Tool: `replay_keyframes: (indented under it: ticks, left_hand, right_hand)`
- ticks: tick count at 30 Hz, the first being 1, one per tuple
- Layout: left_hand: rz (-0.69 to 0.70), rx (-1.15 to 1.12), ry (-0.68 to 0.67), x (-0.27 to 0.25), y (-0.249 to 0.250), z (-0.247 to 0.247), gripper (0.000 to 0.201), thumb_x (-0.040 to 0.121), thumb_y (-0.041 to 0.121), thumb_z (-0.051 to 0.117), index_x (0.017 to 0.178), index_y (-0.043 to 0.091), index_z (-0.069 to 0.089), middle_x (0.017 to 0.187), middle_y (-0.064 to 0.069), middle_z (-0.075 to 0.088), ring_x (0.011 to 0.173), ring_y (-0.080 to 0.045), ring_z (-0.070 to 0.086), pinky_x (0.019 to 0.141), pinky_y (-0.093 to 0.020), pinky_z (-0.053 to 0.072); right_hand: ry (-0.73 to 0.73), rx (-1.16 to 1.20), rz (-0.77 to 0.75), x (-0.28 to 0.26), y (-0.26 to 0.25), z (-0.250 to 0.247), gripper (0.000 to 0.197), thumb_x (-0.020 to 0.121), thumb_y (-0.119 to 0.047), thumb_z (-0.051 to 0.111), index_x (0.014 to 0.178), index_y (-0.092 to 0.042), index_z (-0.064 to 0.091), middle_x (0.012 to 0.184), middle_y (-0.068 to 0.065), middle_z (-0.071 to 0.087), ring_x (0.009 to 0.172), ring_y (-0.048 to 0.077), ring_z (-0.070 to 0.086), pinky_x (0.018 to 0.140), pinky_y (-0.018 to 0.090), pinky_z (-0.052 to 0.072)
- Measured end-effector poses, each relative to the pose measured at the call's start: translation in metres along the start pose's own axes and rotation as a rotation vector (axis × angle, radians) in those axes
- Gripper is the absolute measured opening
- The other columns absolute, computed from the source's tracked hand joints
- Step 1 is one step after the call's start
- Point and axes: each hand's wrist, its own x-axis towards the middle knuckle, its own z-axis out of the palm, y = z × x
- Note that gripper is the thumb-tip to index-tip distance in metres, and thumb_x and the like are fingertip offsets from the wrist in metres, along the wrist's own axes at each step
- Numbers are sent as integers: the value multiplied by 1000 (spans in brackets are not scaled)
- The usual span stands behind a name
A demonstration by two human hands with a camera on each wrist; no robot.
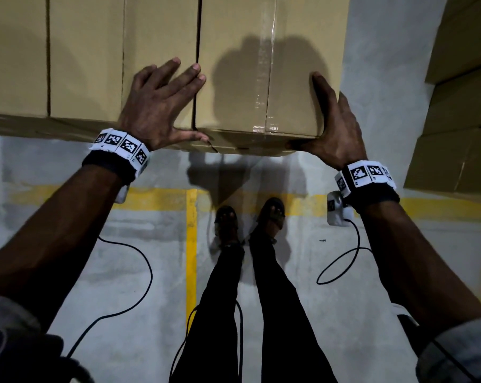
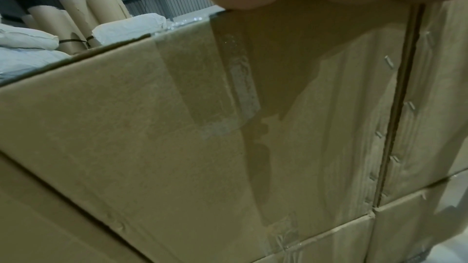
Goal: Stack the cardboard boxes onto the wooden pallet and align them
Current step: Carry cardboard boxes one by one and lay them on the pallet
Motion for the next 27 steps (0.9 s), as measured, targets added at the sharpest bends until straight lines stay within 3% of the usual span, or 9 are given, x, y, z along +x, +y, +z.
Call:
replay_keyframes:
  ticks: [3, 7, 11, 16, 18, 23, 27]
  left_hand:
    - [-2, 1, -5, 1, 2, 1, 111, 79, 93, 34, 164, 22, 20, 171, 6, 15, 156, -33, 19, 119, -53, 19]
    - [-4, -17, -16, 2, 5, 0, 111, 78, 92, 35, 163, 22, 22, 170, 1, 25, 156, -32, 20, 119, -53, 20]
    - [-22, -34, -44, 1, 8, -8, 112, 77, 93, 42, 162, 22, 24, 170, 2, 24, 156, -31, 20, 120, -54, 20]
    - [-122, -126, -117, -8, 25, -29, 107, 79, 79, 61, 163, 26, 23, 172, 4, 16, 158, -29, 16, 121, -54, 20]
    - [-188, -213, -124, -18, 38, -40, 96, 85, 70, 64, 162, 26, 29, 173, 2, 16, 157, -30, 19, 120, -56, 24]
    - [-301, -414, -41, -70, 76, -79, 74, 91, 55, 69, 155, 27, 45, 166, -6, 35, 147, -31, 41, 115, -53, 37]
    - [-386, -637, -105, -115, 113, -109, 79, 84, 72, 52, 143, 21, 60, 151, -9, 55, 137, -31, 53, 114, -43, 42]
  right_hand:
    - [-2, -8, 3, 0, 1, -1, 126, 64, -46, 94, 161, -46, 14, 157, 4, 35, 135, 35, 47, 104, 49, 45]
    - [-12, -20, 16, 1, 3, -2, 128, 63, -48, 95, 161, -47, 13, 155, 5, 36, 134, 37, 47, 103, 51, 46]
    - [-49, -28, 17, 0, 1, -5, 129, 64, -47, 95, 161, -49, 10, 156, 7, 34, 133, 39, 48, 101, 53, 47]
    - [-150, -53, 18, -7, -4, -19, 130, 66, -50, 93, 158, -56, 1, 165, 6, 22, 141, 43, 43, 106, 59, 47]
    - [-169, -51, 32, -17, -7, -28, 128, 66, -53, 92, 160, -51, 4, 169, 8, 16, 144, 40, 40, 109, 58, 46]
    - [-118, -33, 38, -60, -22, -58, 113, 76, -62, 81, 163, -42, 10, 171, 9, 16, 151, 36, 32, 110, 56, 44]
    - [-136, -22, -11, -100, -45, -81, 105, 82, -63, 76, 163, -39, 15, 171, 6, 16, 151, 31, 33, 109, 51, 43]
